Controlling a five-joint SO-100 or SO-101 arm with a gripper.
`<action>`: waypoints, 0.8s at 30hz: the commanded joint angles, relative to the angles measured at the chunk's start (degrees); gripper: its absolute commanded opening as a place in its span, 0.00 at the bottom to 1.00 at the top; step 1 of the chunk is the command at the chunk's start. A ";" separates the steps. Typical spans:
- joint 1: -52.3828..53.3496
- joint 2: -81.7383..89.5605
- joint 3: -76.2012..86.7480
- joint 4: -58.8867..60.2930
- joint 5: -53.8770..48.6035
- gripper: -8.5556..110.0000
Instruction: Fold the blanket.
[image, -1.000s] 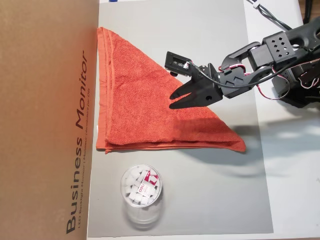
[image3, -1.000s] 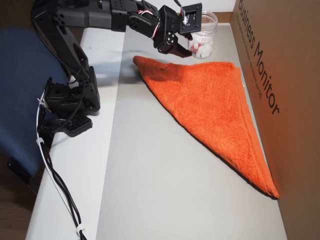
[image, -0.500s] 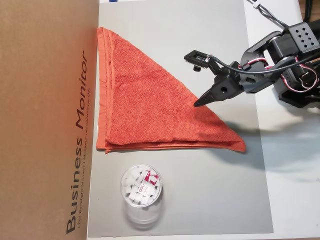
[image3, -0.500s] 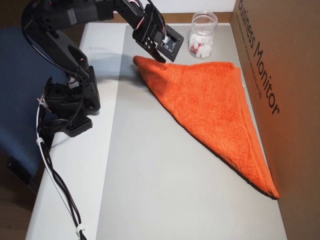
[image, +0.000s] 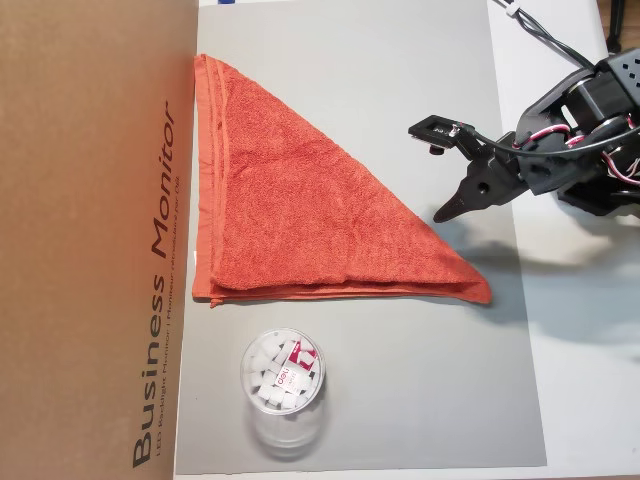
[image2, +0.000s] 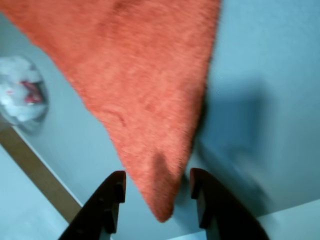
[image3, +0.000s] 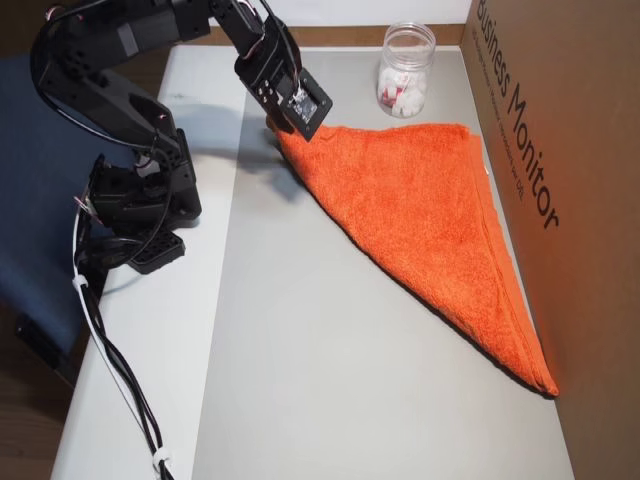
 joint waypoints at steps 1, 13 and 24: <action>-0.53 3.34 2.46 0.26 0.70 0.18; -3.16 0.88 7.91 0.44 -0.62 0.18; 1.85 0.97 1.93 6.86 -34.37 0.17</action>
